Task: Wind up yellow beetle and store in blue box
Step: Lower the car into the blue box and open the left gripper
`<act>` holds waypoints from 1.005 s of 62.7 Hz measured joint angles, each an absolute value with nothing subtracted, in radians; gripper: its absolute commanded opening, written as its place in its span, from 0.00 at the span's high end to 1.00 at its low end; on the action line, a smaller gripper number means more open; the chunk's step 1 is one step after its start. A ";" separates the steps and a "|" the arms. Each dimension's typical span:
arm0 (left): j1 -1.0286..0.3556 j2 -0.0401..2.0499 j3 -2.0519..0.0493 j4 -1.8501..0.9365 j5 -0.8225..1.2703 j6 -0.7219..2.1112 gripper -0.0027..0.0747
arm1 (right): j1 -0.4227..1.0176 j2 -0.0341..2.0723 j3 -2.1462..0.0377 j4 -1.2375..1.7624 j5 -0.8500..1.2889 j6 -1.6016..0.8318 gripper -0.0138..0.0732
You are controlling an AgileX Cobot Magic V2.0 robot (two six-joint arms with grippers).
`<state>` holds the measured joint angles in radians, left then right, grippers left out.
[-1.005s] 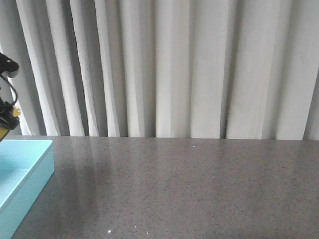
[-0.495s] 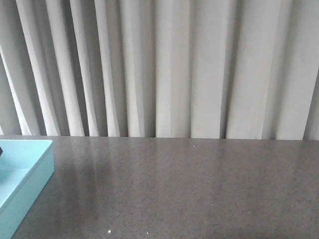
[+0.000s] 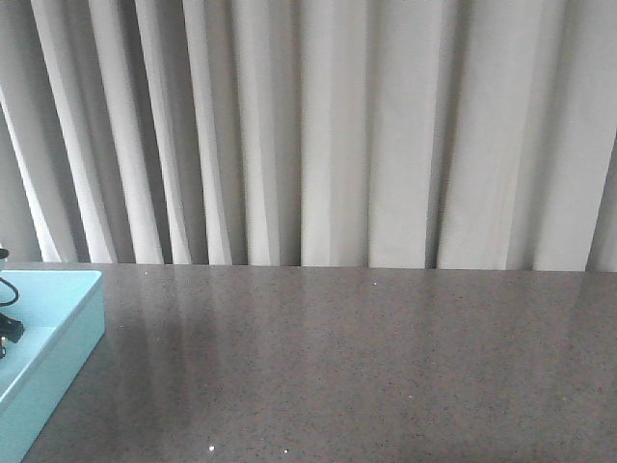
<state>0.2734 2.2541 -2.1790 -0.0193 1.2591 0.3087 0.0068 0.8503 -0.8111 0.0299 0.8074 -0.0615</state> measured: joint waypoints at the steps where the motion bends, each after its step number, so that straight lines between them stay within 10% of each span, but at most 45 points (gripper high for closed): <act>1: 0.273 2.254 -2.179 -0.019 1.259 0.309 0.49 | 0.007 0.850 -0.811 0.030 0.807 -0.061 0.24; 17: 0.273 2.252 -2.179 -0.033 1.252 0.279 0.27 | 0.007 0.850 -0.811 0.030 0.807 -0.061 0.24; 63: 0.113 1.685 -1.987 -0.180 1.254 0.273 0.27 | 0.007 0.850 -0.811 0.030 0.807 -0.061 0.24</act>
